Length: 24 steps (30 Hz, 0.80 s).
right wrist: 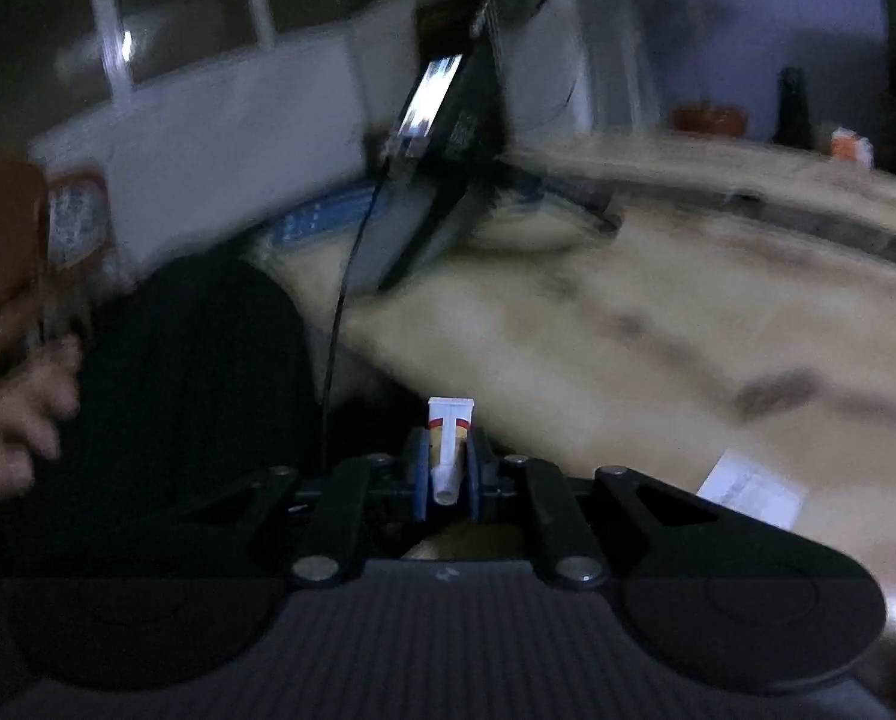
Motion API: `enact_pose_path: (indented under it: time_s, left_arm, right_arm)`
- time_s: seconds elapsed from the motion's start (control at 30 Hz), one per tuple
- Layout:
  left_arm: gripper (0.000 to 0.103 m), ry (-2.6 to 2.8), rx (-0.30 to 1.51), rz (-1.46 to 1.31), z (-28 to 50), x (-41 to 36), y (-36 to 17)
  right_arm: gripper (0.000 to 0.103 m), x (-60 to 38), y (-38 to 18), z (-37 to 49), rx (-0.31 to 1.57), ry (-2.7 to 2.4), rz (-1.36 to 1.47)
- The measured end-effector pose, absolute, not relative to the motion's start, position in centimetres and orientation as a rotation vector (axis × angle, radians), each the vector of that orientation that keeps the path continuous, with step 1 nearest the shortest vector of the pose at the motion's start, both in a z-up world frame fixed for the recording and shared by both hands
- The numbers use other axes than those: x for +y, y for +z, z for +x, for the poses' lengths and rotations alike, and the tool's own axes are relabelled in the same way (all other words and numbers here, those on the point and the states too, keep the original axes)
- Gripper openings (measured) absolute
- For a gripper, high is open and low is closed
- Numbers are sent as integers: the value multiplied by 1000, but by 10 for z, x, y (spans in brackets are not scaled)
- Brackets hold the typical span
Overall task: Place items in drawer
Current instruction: 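Carry the white tube with the right gripper down into the drawer, then open the right gripper to drop the tube and withdraw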
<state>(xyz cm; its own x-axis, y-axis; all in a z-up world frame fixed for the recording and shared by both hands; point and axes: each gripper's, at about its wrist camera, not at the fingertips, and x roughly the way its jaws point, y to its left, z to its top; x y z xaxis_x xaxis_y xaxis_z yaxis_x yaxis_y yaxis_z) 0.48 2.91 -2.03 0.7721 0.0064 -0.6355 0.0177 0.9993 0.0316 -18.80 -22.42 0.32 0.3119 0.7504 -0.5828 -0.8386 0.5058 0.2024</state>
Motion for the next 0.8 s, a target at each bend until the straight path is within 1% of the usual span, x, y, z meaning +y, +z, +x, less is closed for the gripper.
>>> enact_pose_path:
  time_s: [0.07, 0.3, 0.63, 0.8]
  left_arm:
    - [103, -6, 689, 36, 5, 29, -20]
    - [103, -6, 689, 36, 5, 29, -20]
    - [103, -6, 689, 36, 5, 29, -20]
    - [103, -6, 689, 36, 5, 29, -20]
  right_arm:
    - [15, -212, -15, -196, 731, 1037, -242]
    - [15, -194, -61, -181, 904, 919, -323]
    - [15, -186, -105, -167, 1000, 798, -441]
    - [15, -172, -120, -166, 1015, 799, -470]
